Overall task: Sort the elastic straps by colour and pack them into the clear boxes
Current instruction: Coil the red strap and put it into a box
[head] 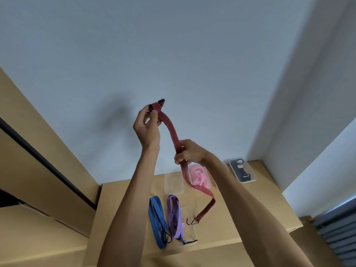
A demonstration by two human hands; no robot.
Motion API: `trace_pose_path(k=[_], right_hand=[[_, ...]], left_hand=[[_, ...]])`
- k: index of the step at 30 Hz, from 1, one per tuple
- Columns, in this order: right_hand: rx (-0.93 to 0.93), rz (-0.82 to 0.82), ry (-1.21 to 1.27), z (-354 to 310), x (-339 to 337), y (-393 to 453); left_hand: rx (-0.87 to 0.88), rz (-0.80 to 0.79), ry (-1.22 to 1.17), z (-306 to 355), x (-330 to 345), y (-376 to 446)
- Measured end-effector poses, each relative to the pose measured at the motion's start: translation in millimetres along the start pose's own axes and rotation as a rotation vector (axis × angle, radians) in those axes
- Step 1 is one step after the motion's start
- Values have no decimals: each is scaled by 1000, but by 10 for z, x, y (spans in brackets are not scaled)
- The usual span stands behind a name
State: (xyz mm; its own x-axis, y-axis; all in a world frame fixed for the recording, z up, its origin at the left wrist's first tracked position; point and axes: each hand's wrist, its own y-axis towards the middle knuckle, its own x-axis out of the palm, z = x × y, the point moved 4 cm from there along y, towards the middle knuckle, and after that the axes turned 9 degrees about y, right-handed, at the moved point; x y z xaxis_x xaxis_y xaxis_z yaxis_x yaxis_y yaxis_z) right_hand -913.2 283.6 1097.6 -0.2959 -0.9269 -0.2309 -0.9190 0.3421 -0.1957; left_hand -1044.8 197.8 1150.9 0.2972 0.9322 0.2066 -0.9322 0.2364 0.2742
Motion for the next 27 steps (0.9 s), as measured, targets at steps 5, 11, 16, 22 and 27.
trace_pose_path(k=[5, 11, 16, 22, 27], right_hand=[[65, -25, 30, 151, -27, 37], [-37, 142, 458, 205, -83, 69], [-274, 456, 497, -110, -275, 109], [-339, 448, 102, -267, -183, 260], [-326, 459, 366, -215, -183, 369]], left_hand=[[12, -57, 27, -52, 49, -5], [-15, -326, 76, -238, 92, -79], [-60, -493, 127, -440, 14, -172], [-42, -520, 197, -569, -71, -163], [-111, -463, 236, -540, -121, -144]])
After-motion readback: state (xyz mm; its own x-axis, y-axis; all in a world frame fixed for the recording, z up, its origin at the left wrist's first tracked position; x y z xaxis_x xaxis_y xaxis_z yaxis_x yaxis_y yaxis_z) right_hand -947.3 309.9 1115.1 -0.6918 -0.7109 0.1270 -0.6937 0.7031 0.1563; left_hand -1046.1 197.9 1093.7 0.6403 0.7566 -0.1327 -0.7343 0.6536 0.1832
